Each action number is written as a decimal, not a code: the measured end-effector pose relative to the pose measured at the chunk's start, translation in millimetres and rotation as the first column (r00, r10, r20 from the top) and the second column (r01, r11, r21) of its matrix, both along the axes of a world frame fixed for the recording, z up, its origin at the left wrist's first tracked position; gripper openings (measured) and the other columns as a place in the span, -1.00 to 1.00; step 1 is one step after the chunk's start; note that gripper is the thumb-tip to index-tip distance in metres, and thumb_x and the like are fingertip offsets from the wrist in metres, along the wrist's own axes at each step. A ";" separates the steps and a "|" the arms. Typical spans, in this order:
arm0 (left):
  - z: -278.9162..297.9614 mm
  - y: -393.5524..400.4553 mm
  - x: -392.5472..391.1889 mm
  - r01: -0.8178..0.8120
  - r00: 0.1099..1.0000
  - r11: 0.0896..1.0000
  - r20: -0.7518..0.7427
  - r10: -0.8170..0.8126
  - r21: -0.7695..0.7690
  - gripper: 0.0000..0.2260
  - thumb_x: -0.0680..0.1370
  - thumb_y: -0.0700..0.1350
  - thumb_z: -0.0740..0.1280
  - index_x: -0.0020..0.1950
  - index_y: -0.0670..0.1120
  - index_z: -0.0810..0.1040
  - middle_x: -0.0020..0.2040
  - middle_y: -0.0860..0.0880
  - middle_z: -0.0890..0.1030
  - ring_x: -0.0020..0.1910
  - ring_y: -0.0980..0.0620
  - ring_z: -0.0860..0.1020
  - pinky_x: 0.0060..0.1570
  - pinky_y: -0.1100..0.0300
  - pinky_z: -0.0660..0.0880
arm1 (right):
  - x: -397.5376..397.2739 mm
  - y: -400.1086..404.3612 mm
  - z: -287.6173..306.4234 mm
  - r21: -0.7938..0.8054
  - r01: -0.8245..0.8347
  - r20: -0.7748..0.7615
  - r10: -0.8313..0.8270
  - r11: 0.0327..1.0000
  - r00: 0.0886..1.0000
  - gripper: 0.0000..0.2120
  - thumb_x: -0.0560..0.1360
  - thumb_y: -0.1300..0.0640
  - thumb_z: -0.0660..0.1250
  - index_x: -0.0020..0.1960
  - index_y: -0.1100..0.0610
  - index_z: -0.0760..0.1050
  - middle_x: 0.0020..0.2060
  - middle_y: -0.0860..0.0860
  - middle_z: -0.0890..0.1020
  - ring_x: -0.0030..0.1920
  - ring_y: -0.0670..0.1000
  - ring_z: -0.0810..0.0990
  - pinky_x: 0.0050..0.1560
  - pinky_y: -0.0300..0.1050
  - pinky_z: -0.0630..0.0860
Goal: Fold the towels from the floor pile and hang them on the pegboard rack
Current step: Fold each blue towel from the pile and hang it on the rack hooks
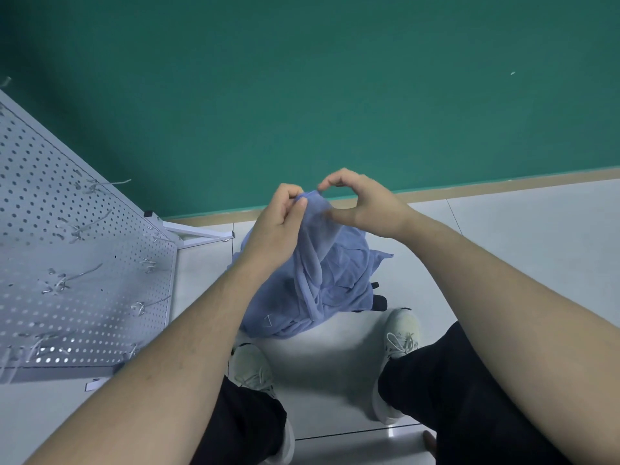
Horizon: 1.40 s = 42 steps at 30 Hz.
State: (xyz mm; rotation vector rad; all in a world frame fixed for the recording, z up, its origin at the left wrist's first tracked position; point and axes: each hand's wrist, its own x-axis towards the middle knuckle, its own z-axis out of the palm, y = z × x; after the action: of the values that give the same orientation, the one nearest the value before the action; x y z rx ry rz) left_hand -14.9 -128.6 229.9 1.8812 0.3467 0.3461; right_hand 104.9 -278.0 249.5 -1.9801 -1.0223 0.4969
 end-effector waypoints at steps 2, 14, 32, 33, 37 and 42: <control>-0.2 1.4 -0.8 0.049 0.999 0.999 -0.001 -0.049 0.001 -0.82 0.69 -0.16 0.16 -0.07 0.06 0.38 -0.24 0.08 0.41 -0.30 0.19 0.33 -0.23 0.29 0.30 | 0.5 0.6 0.0 0.018 -0.011 0.016 0.011 1.000 1.000 -0.72 0.48 0.29 0.45 0.13 0.08 0.50 0.04 -0.20 0.56 0.12 -0.29 0.49 0.16 -0.54 0.26; 0.4 8.9 -3.0 0.091 0.995 0.977 0.050 -0.083 -0.193 -0.90 0.56 -0.10 0.17 -0.16 -0.02 0.35 -0.29 0.15 0.34 -0.28 0.14 0.26 -0.21 0.18 0.23 | 13.8 -0.1 -4.8 -0.175 0.064 0.297 -0.010 0.982 0.955 -0.81 0.43 -0.12 0.49 -0.21 -0.15 0.49 0.02 -0.16 0.51 0.09 -0.02 0.34 0.25 0.11 0.33; 53.4 30.7 -20.1 -0.166 0.986 0.980 0.040 0.163 0.110 -0.87 0.67 -0.14 0.25 -0.07 0.02 0.46 -0.17 0.08 0.51 -0.27 0.18 0.43 -0.14 0.34 0.39 | 1.3 -43.8 67.9 -0.158 -0.021 0.447 0.090 0.987 0.890 -0.67 0.51 0.08 0.36 -0.28 -0.01 0.23 -0.39 -0.03 0.46 -0.32 0.12 0.41 -0.30 -0.04 0.39; 62.8 29.8 -20.8 -0.167 0.985 0.976 0.062 0.159 0.139 -0.88 0.67 -0.15 0.25 -0.06 0.01 0.47 -0.17 0.08 0.52 -0.23 0.15 0.46 -0.15 0.38 0.38 | -0.1 -45.5 80.0 -0.147 -0.038 0.476 0.104 0.988 0.873 -0.66 0.51 0.07 0.37 -0.26 -0.01 0.22 -0.43 -0.05 0.44 -0.34 0.13 0.41 -0.33 -0.04 0.40; 103.0 28.5 -21.8 -0.164 0.985 0.974 0.074 0.154 0.159 -0.81 0.68 -0.13 0.22 -0.11 0.08 0.42 -0.23 0.10 0.54 -0.30 0.12 0.52 -0.19 0.24 0.41 | -6.4 -51.2 134.3 -0.159 -0.154 0.639 0.220 0.975 0.737 -0.69 0.54 -0.11 0.29 -0.21 -0.09 0.18 -0.49 -0.09 0.39 -0.42 0.13 0.37 -0.38 -0.10 0.35; 157.8 22.4 -31.1 -0.151 0.988 0.975 0.057 0.144 0.163 -0.81 0.69 -0.13 0.17 -0.11 0.07 0.39 -0.23 0.03 0.60 -0.33 0.12 0.61 -0.12 0.07 0.48 | -17.9 -65.2 199.8 -0.204 -0.233 0.756 0.304 0.951 0.580 -0.72 0.54 -0.14 0.17 -0.11 0.04 0.50 -0.33 -0.02 0.67 -0.30 0.07 0.66 -0.26 -0.07 0.56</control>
State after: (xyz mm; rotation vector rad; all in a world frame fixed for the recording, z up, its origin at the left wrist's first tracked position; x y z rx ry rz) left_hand -46.0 -106.2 387.7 2.0134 0.4401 0.5310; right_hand 87.0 -343.2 449.3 -2.1533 -1.8950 -0.2492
